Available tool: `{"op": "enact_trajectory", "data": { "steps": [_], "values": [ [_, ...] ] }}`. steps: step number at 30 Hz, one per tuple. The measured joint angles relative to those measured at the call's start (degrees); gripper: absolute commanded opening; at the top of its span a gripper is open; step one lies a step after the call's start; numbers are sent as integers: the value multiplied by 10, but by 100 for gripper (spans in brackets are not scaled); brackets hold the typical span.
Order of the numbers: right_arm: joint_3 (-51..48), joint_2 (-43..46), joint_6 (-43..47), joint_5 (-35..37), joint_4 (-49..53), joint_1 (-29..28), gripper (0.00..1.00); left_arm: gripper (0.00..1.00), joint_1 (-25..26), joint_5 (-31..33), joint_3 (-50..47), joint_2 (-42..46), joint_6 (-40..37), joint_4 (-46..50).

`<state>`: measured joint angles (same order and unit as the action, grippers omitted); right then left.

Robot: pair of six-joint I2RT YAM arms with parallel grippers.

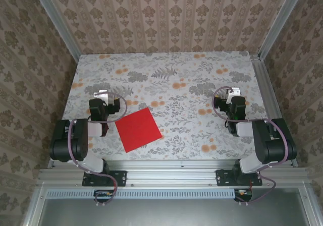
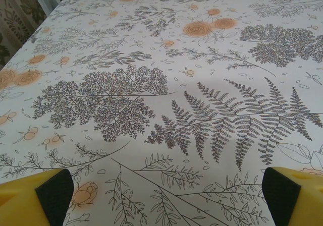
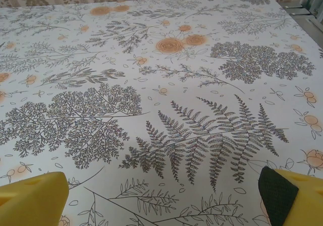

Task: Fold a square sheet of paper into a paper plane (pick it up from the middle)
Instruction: Move the square sheet of paper to the center of the table.

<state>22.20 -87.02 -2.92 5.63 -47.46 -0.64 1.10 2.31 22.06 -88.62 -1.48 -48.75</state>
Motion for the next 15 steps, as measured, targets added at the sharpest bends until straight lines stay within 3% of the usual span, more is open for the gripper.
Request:
{"op": "enact_trajectory", "data": {
  "steps": [15],
  "values": [
    [0,0,0,-3,0,1,100,100,-5,-24,1,0,-3,2]
  ]
}}
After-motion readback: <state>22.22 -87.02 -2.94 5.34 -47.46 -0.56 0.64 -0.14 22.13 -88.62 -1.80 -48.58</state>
